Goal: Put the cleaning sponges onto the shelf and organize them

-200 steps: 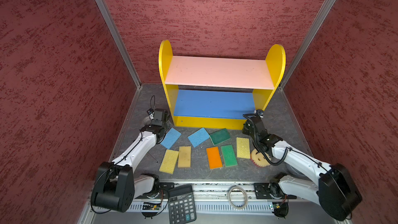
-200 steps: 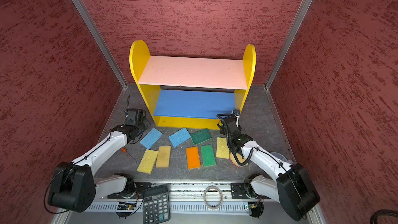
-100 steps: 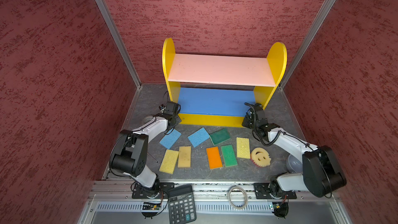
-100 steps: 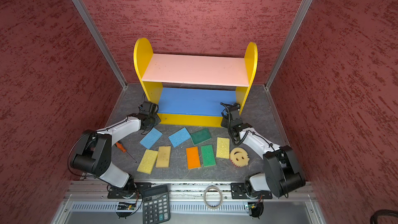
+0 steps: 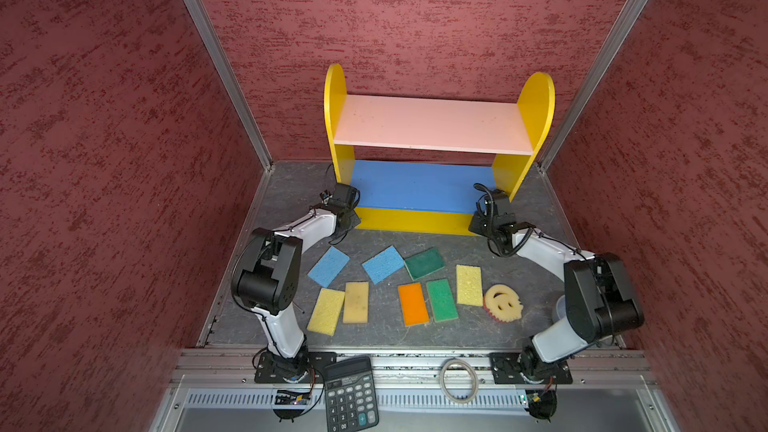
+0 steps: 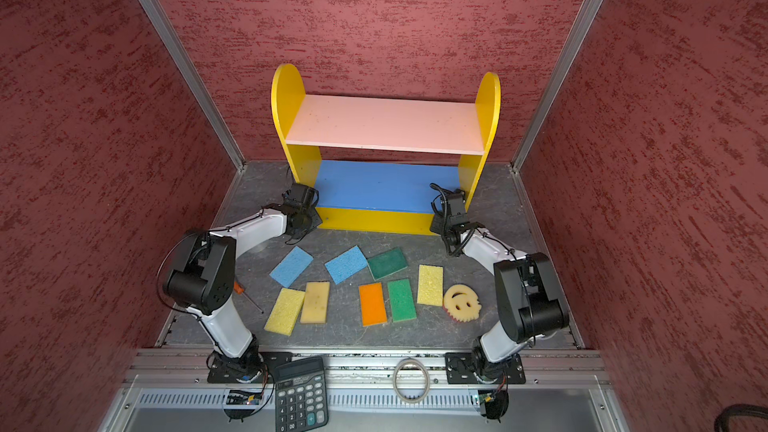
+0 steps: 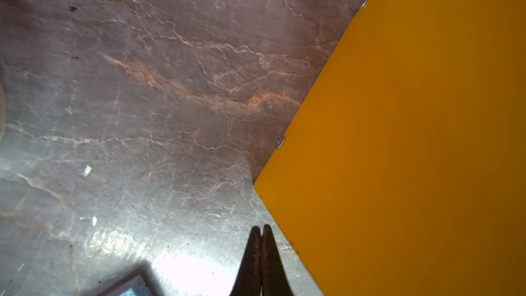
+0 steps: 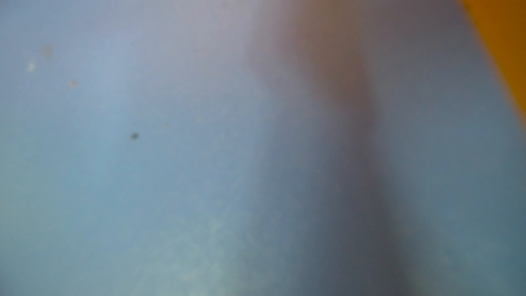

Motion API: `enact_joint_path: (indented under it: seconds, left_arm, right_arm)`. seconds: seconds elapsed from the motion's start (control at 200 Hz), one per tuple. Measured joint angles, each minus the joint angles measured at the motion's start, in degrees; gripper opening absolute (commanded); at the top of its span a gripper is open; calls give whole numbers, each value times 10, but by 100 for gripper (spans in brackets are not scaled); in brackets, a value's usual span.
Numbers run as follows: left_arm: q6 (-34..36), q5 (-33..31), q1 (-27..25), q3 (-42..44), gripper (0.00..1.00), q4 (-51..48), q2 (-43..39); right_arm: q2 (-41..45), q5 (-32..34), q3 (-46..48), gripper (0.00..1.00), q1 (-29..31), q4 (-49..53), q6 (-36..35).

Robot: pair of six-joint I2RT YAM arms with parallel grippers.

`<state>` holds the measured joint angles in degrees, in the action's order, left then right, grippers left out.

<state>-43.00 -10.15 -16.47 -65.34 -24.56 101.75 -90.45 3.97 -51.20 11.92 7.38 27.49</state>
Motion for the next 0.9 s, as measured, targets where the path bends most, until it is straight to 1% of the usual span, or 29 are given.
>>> enact_joint_path:
  seconds: [0.14, 0.24, 0.306, 0.396, 0.501, 0.596, 0.631, 0.691, 0.736, 0.792, 0.842, 0.897]
  left_arm:
    - [0, -2, -11, -1, 0, -2, -5]
    - [-1, -6, -23, 7, 0, -8, -26]
    - [-1, -10, -35, 20, 0, -9, -50]
    - [-3, -21, -54, 43, 0, -12, -92]
    - [-9, -25, -84, 69, 0, -12, -130]
    - [-14, -25, -120, 85, 0, -11, -147]
    - [-16, -24, -133, 91, 3, -10, -150]
    - [-18, -21, -155, 99, 9, -9, -152]
    - [-18, -18, -170, 101, 9, -9, -151]
    - [-18, -15, -187, 99, 9, -8, -146]
    - [-18, -10, -200, 94, 11, -7, -139]
    - [-17, -1, -212, 85, 13, -5, -127]
  right_arm:
    - [5, -29, 14, 0, -1, -23, 0]
    - [27, -42, 45, 0, 13, -43, 0]
    - [45, -43, 67, 0, 37, -47, -1]
    - [70, -39, 90, 0, 87, -46, 2]
    - [107, -32, 114, 1, 142, -47, 19]
    - [138, -23, 136, 5, 173, -50, 48]
    - [145, -20, 142, 8, 181, -50, 60]
    - [150, -18, 150, 17, 195, -49, 84]
    - [150, -16, 154, 23, 205, -49, 99]
    - [148, -15, 161, 29, 218, -50, 122]
    - [142, -14, 166, 31, 228, -50, 138]
    - [134, -18, 173, 31, 235, -53, 160]
